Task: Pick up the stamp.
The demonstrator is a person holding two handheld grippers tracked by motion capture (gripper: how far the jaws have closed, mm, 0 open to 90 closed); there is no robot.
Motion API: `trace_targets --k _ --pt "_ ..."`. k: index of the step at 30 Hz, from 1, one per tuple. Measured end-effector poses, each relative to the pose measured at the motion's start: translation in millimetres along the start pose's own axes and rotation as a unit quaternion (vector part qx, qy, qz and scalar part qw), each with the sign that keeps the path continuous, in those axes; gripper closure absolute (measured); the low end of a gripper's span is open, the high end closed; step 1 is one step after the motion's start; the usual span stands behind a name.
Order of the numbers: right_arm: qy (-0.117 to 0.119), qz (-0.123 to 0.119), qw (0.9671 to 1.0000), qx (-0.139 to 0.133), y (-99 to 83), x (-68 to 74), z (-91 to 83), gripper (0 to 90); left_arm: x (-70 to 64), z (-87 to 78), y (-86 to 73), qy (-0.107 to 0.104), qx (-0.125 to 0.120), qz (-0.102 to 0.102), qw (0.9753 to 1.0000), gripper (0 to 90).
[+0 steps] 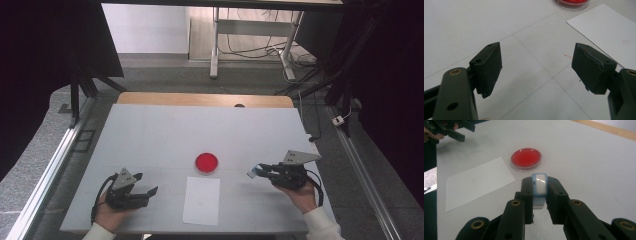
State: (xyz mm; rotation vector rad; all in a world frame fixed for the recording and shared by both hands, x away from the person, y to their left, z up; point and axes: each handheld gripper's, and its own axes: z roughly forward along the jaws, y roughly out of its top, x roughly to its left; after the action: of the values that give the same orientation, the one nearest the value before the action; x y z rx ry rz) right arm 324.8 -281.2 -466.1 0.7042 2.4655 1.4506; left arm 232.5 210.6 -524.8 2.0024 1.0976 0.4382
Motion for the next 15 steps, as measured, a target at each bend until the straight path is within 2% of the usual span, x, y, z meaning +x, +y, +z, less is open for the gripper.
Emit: trace_targets --k 8,15 --pt "-0.008 0.012 0.9997 -0.02 2.6 0.1 2.1 75.3 -0.1 -0.3 0.5 0.004 -0.004 0.001 1.0 24.6" --pt "-0.012 0.02 0.9994 -0.026 5.7 0.8 4.5 75.2 -0.1 -0.2 1.0 0.007 -0.006 -0.001 1.0 24.5"
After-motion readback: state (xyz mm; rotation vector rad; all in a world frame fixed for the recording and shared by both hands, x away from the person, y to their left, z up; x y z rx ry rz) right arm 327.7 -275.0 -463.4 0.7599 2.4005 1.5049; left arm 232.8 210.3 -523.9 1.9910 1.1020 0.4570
